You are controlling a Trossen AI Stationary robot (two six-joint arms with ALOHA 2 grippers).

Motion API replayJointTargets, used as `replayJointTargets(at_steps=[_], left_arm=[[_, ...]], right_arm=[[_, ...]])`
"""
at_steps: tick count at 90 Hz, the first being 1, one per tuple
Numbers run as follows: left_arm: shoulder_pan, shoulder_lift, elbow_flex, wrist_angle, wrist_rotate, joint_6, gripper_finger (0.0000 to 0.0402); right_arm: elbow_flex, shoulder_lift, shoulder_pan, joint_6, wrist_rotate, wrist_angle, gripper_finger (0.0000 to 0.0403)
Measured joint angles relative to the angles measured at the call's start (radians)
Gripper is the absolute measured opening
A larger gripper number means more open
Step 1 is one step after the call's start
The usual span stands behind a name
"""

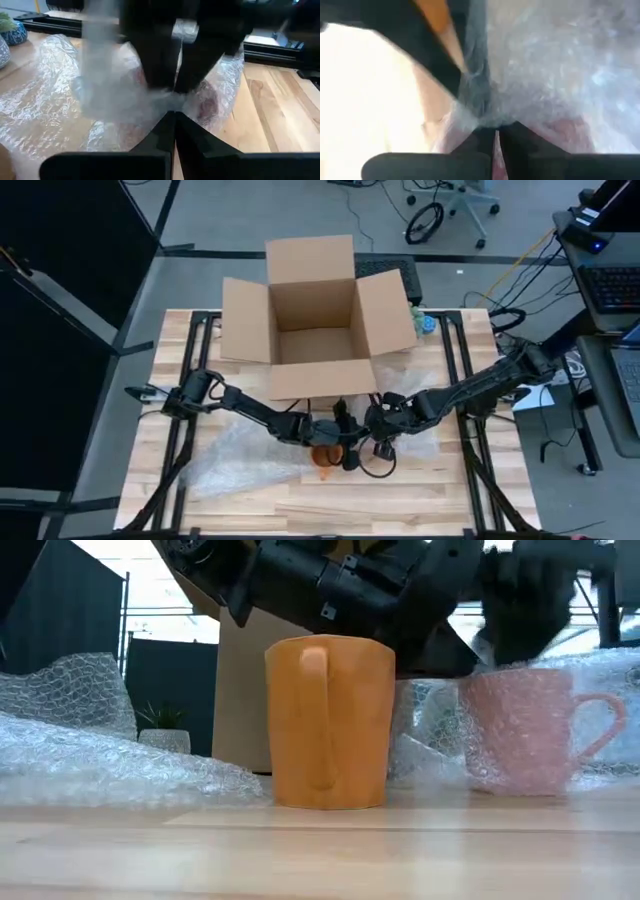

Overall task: Wrap mug
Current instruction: Wrap the pink mug with the transparent bubble wrap

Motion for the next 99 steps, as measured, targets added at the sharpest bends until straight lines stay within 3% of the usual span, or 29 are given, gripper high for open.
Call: replayJointTargets(at_steps=[22,43,49,61,75,99], left_arm=[[0.001,0.000,0.000,-0.001,0.001,0.000,0.0000],[0.001,0.000,0.000,0.000,0.001,0.001,0.0000],[0.001,0.000,0.000,0.000,0.001,0.001,0.0000],[0.001,0.000,0.000,0.000,0.001,0.000,0.0000],[0.001,0.000,0.000,0.000,0.001,0.000,0.0000],[0.002,0.000,0.001,0.011,0.004,0.005,0.0000]], right_arm=[[0.188,-0.001,0.015,-0.016,0.028,-0.287,0.0019],[0.236,-0.002,0.013,-0.052,0.161,-0.363,0.0065],[0.213,-0.003,0.007,-0.053,0.201,-0.358,0.0086],[0.116,-0.002,-0.020,-0.048,0.182,-0.304,0.0133],[-0.037,-0.002,-0.051,-0.028,0.143,-0.119,0.0176],[-0.237,-0.005,-0.056,0.060,0.127,0.133,0.0189]])
